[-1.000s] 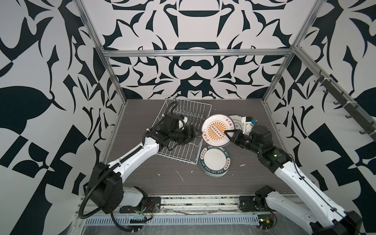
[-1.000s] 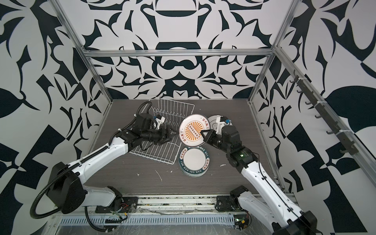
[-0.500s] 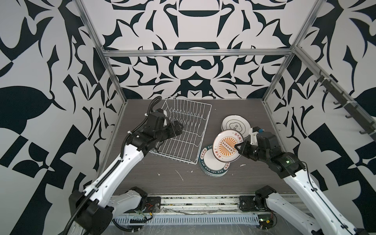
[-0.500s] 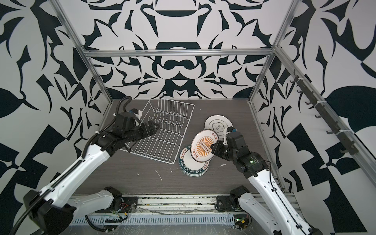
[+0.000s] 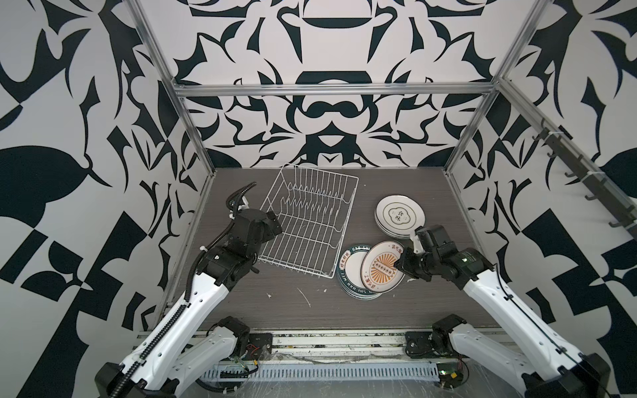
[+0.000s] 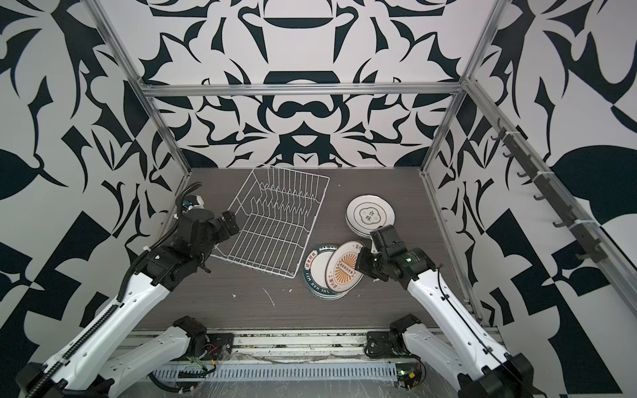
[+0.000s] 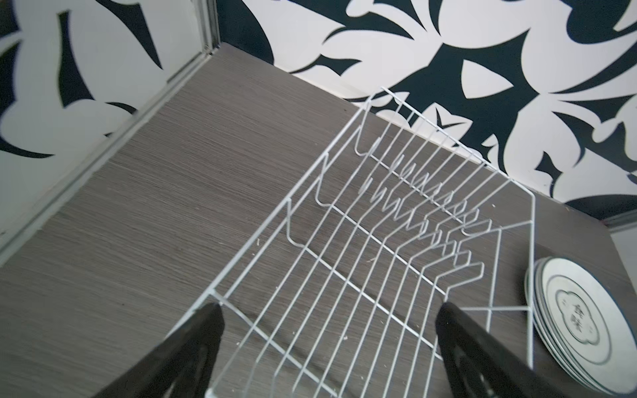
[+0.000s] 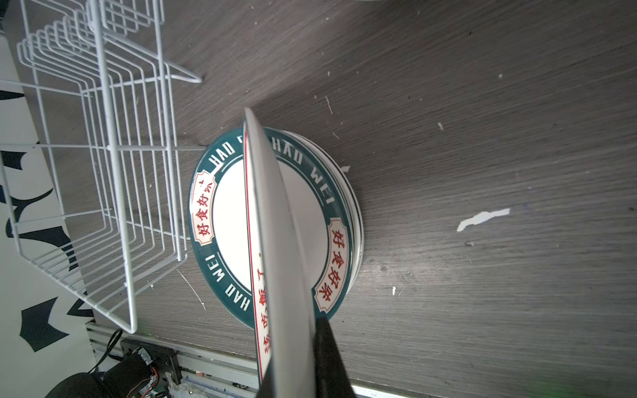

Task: Unload the plates from the dish rack
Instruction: Place a plate on the plates.

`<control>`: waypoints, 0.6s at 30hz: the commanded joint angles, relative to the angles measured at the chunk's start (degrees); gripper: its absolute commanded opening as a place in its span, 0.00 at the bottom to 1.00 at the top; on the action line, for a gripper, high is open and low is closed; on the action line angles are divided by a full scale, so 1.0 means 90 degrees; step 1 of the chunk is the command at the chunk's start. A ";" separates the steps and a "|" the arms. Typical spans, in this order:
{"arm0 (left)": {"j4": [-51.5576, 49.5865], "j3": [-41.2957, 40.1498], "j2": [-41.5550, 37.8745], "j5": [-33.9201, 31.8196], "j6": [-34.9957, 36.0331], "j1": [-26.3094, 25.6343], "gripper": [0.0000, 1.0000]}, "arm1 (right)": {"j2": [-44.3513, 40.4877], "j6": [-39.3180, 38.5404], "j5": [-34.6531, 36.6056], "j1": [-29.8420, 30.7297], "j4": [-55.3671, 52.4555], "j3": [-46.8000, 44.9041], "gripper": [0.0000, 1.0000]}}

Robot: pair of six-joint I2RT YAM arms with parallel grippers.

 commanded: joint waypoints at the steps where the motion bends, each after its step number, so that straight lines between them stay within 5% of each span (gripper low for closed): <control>1: 0.0206 -0.0135 -0.0221 -0.0761 0.0175 0.0010 0.99 | 0.0138 -0.0113 -0.0123 0.0031 0.0333 -0.0025 0.00; 8: 0.0605 -0.0399 -0.0443 -0.0935 0.0320 0.0011 0.99 | 0.0570 -0.0080 -0.0141 0.0085 0.0379 -0.0089 0.01; 18: 0.1146 -0.0772 -0.0664 -0.1087 0.0509 0.0009 0.99 | 0.0824 -0.0063 -0.0015 0.0196 0.0363 -0.0248 0.17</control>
